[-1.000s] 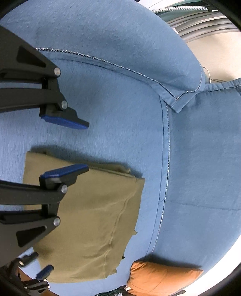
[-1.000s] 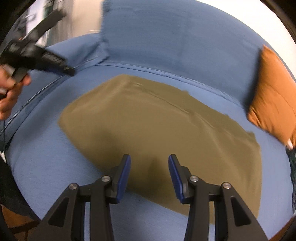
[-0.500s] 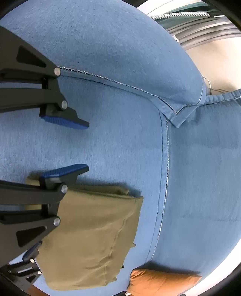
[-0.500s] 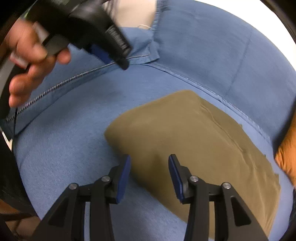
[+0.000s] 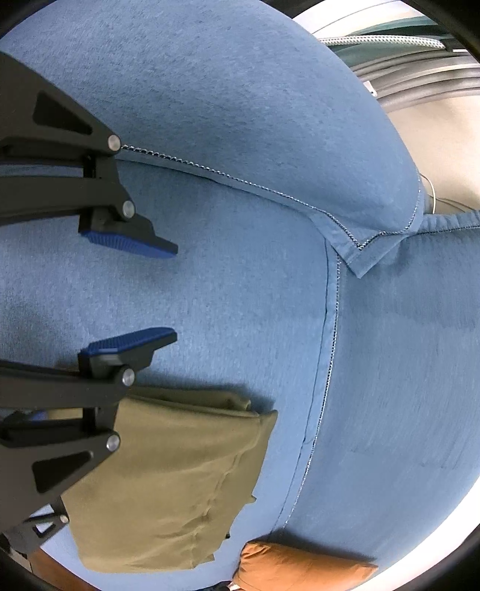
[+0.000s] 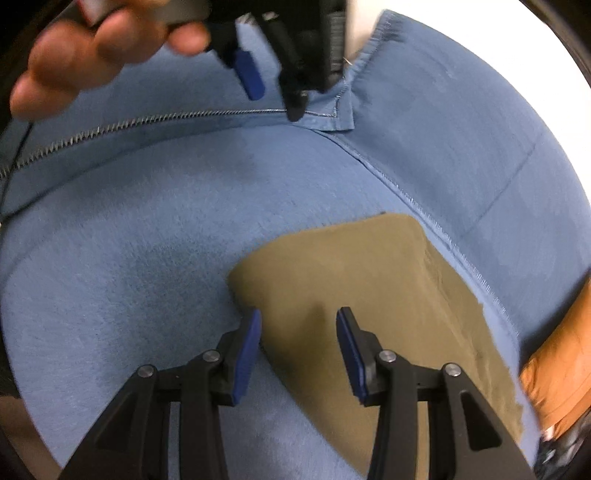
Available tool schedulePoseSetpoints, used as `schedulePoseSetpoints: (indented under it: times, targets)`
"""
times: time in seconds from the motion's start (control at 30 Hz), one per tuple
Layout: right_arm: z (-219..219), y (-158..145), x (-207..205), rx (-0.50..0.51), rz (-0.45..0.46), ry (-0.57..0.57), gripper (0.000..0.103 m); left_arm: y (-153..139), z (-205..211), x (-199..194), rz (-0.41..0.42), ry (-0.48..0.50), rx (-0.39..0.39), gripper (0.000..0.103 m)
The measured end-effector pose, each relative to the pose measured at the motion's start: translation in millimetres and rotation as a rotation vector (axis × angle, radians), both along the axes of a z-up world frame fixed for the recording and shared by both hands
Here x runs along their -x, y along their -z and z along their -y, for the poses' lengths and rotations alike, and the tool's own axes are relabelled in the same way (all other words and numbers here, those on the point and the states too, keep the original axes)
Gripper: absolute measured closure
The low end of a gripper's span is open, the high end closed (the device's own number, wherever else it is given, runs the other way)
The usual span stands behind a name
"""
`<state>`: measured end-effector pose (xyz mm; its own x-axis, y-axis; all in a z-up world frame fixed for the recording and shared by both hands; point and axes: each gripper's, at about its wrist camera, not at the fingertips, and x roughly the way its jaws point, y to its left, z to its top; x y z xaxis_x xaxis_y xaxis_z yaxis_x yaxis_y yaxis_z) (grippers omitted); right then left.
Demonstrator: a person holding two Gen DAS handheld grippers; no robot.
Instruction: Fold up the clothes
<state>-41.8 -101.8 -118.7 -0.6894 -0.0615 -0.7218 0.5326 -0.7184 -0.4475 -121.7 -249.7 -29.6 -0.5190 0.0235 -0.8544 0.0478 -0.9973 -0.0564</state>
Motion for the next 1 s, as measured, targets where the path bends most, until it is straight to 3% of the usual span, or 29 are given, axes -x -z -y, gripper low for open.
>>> schedulePoseSetpoints:
  times: [0.23, 0.37, 0.4, 0.43, 0.5, 0.57, 0.73, 1.0]
  targets:
    - [19, 19, 7, -0.156, -0.056, -0.036, 0.06, 5, 10, 4, 0.025, -0.027, -0.064, 0.065]
    - [31, 30, 10, -0.245, -0.088, -0.056, 0.06, 6, 20, 13, 0.039, -0.004, -0.164, 0.065]
    - [33, 33, 11, -0.267, -0.095, -0.061, 0.064, 6, 22, 16, 0.044, 0.007, -0.199, 0.065]
    - [36, 36, 12, -0.29, -0.103, -0.066, 0.079, 9, 23, 22, 0.055, 0.033, -0.266, 0.065]
    - [33, 28, 12, -0.261, -0.114, -0.059, 0.088, 18, 22, 35, 0.104, 0.076, -0.407, 0.061]
    - [29, 20, 11, -0.232, -0.125, -0.052, 0.091, 34, 12, 55, 0.179, 0.151, -0.551, 0.048]
    - [20, 0, 9, -0.159, -0.152, -0.033, 0.093, 69, -31, 91, 0.287, 0.304, -0.635, 0.04]
    - [11, -22, 13, -0.072, -0.162, -0.01, 0.093, 116, -67, 124, 0.39, 0.342, -0.706, 0.027]
